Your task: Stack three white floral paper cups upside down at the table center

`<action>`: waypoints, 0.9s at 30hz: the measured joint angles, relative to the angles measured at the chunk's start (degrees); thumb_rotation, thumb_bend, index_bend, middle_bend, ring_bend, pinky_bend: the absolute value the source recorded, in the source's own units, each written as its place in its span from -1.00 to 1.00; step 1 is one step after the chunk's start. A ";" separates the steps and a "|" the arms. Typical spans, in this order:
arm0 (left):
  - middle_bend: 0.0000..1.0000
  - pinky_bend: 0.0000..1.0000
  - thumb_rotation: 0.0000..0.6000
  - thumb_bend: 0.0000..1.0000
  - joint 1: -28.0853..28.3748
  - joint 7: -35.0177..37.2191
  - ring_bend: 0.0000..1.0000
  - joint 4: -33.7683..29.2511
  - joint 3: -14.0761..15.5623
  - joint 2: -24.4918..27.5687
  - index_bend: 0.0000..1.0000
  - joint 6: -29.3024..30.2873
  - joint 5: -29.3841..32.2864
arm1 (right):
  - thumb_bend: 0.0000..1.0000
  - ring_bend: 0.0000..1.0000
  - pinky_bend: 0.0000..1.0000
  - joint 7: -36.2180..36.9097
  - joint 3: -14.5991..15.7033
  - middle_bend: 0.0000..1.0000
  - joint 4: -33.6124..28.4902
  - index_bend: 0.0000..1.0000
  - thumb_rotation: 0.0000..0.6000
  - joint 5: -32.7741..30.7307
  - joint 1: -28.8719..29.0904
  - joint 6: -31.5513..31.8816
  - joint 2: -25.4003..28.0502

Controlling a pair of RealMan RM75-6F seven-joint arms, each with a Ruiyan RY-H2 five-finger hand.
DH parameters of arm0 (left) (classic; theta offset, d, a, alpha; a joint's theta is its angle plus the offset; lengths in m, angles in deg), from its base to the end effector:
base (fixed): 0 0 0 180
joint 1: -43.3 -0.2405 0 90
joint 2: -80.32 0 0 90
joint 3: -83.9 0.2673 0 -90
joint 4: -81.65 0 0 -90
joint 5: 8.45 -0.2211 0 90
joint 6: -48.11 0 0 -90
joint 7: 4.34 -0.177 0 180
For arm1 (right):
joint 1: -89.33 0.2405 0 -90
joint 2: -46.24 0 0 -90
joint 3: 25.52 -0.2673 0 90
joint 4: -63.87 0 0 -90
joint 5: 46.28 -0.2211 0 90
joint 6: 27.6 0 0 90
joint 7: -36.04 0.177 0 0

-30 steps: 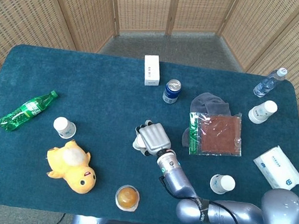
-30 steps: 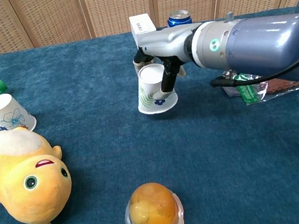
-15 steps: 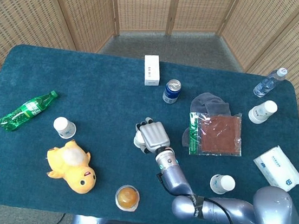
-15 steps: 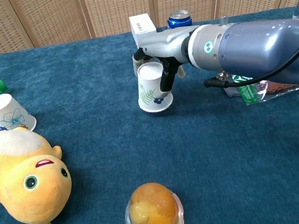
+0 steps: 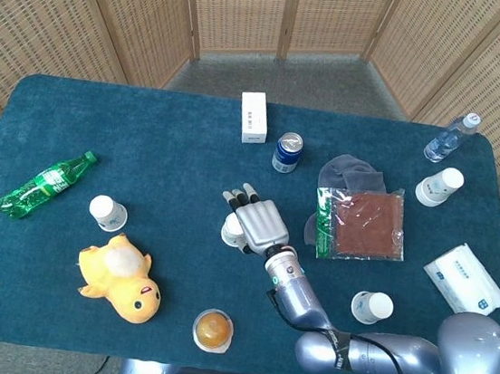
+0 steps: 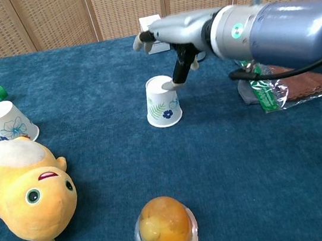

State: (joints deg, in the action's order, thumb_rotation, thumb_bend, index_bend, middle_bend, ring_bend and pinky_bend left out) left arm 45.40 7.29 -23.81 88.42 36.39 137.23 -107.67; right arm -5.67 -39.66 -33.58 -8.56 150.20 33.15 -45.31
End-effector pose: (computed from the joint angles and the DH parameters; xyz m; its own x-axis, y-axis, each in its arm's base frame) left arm -0.2785 0.1681 0.2168 0.3289 0.1053 0.9385 0.9379 -0.1522 -0.3116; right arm -0.0173 -0.3803 -0.0568 0.4990 -0.2657 0.8249 -0.8208 -0.4503 0.3514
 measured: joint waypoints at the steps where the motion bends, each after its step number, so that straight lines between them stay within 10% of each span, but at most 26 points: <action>1: -1.00 -1.00 1.00 -0.61 0.01 -0.07 -1.00 -0.01 0.00 -0.02 -1.00 -0.02 -0.03 | -0.27 -1.00 0.11 0.31 0.06 -0.74 -1.16 -0.83 1.00 1.15 -0.45 0.68 0.93; 12: -1.00 -1.00 1.00 -0.61 0.29 -2.82 -1.00 -0.83 0.39 -0.80 -1.00 -1.35 -0.57 | -0.29 -1.00 -0.01 11.07 3.16 -0.74 -5.69 -0.78 1.00 18.41 -7.90 5.02 9.38; 27: -1.00 -1.00 1.00 -0.61 0.83 -5.95 -1.00 -2.01 1.07 -1.87 -1.00 -3.32 -1.38 | -0.36 -0.98 -0.01 39.77 8.74 -0.68 6.80 -0.69 1.00 39.76 -20.24 10.73 16.32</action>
State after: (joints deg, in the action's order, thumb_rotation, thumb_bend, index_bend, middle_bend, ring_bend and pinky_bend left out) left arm 46.23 1.34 -25.82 89.49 34.52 133.92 -109.05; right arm 34.10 -30.92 -26.78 31.20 129.96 43.89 -28.99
